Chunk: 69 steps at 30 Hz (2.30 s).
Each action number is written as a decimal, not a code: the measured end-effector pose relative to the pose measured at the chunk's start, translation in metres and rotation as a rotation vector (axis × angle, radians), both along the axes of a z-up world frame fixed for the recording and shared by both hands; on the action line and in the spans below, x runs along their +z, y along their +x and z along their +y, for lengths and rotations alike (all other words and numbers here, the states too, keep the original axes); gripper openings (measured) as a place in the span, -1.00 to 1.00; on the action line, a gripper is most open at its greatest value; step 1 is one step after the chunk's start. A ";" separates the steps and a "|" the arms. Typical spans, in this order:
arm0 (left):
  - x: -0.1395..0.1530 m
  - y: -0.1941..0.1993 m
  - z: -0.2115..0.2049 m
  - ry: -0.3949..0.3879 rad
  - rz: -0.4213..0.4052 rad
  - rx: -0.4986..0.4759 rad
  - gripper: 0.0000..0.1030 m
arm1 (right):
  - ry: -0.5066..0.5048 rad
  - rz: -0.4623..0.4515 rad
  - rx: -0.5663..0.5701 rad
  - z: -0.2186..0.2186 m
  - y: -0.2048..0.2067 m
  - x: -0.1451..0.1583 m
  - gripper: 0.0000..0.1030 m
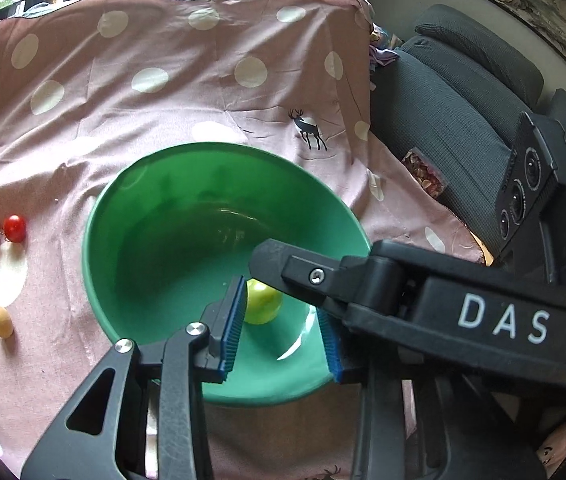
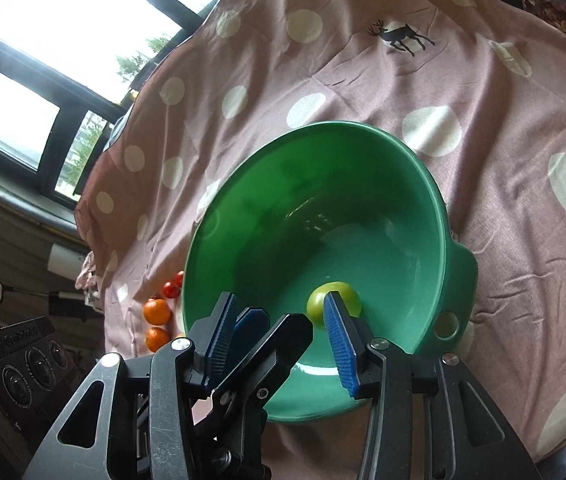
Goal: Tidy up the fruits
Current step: 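Open the right gripper to drop the apple into the bowl, then move the open right gripper back to the green lime, then close the right gripper around the green lime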
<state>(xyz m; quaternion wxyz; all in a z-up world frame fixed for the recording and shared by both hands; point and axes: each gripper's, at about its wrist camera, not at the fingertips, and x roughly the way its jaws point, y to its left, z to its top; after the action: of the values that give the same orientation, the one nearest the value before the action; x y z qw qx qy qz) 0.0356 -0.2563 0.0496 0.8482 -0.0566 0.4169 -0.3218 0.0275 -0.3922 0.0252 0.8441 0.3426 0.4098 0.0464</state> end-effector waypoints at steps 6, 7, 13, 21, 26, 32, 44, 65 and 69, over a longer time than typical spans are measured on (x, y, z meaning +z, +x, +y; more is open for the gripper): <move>0.027 -0.013 0.036 -0.015 -0.073 0.061 0.11 | -0.057 -0.086 -0.016 0.012 -0.011 0.023 0.31; 0.032 -0.015 0.044 -0.016 -0.086 0.078 0.12 | -0.060 -0.103 -0.012 0.015 -0.013 0.027 0.33; 0.053 -0.029 0.105 0.050 -0.163 0.224 0.37 | -0.095 -0.188 0.054 0.043 -0.018 0.047 0.37; 0.052 -0.046 0.196 0.123 -0.164 0.414 0.49 | -0.109 -0.237 0.207 0.096 -0.013 0.056 0.37; 0.024 -0.052 0.247 0.212 -0.108 0.553 0.49 | -0.079 -0.199 0.356 0.147 0.001 0.043 0.37; -0.015 -0.052 0.280 0.152 0.039 0.575 0.46 | -0.070 -0.137 0.502 0.204 0.014 0.020 0.37; -0.042 -0.046 0.280 0.185 0.117 0.554 0.22 | 0.033 0.031 0.693 0.263 0.035 -0.037 0.37; -0.062 -0.038 0.277 0.145 0.217 0.501 -0.10 | 0.111 0.173 0.758 0.289 0.044 -0.078 0.11; -0.067 -0.036 0.277 0.131 0.246 0.499 -0.22 | 0.108 0.165 0.769 0.292 0.042 -0.079 0.06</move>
<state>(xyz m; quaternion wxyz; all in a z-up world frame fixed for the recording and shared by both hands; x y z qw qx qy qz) -0.0003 0.0210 -0.0177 0.8461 -0.1411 0.5097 -0.0660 0.0693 -0.1001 -0.0534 0.7101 0.2104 0.5718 0.3529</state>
